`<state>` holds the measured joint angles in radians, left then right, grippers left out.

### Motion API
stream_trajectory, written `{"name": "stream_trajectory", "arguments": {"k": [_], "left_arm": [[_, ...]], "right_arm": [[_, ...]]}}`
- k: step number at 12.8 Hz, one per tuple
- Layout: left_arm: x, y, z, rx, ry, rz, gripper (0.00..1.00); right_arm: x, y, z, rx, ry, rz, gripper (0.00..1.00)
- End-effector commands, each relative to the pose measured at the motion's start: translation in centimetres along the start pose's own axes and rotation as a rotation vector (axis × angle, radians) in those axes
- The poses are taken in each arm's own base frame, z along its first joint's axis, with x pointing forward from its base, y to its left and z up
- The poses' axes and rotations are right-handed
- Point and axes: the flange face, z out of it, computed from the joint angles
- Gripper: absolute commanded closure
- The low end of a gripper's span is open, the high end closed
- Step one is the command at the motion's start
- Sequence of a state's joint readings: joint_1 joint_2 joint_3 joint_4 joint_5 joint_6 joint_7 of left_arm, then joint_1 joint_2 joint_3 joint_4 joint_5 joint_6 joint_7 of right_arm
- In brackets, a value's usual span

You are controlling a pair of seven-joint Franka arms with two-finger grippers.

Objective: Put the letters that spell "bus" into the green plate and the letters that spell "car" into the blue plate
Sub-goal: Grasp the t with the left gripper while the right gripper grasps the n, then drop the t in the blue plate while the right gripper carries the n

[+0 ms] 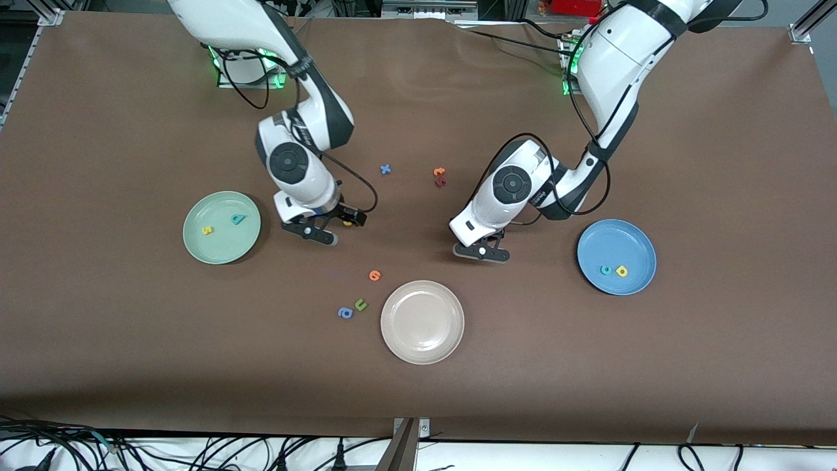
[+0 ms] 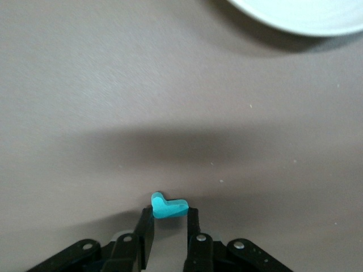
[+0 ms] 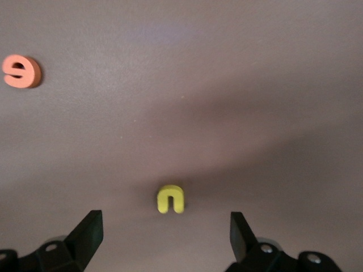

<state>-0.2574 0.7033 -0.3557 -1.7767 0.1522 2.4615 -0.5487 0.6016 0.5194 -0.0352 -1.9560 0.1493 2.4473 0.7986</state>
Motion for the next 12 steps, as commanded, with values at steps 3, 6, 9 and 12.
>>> {"name": "stream_trajectory", "arguments": {"k": [3,6,9,12], "left_arm": [[1.8,-5.2,-5.9,0.098,-0.042,0.056,0.77],[3.3,-12.0,-8.2,0.116,-0.099,0.155,0.76],[4.5,-22.2,-9.3,0.092,-0.166,0.288,0.75],[4.6,-25.9,-9.7,0.078,-0.193,0.352,0.7]], "right_arm": [[0.1,-0.4,2.2,0.012,0.02,0.026,0.09],[-0.2,-0.4,2.7,0.003,0.012,0.024,0.23],[-0.3,-0.1,3.1,-0.004,0.008,0.023,0.29],[-0.4,0.0,3.5,-0.013,0.001,0.021,0.44]]}}
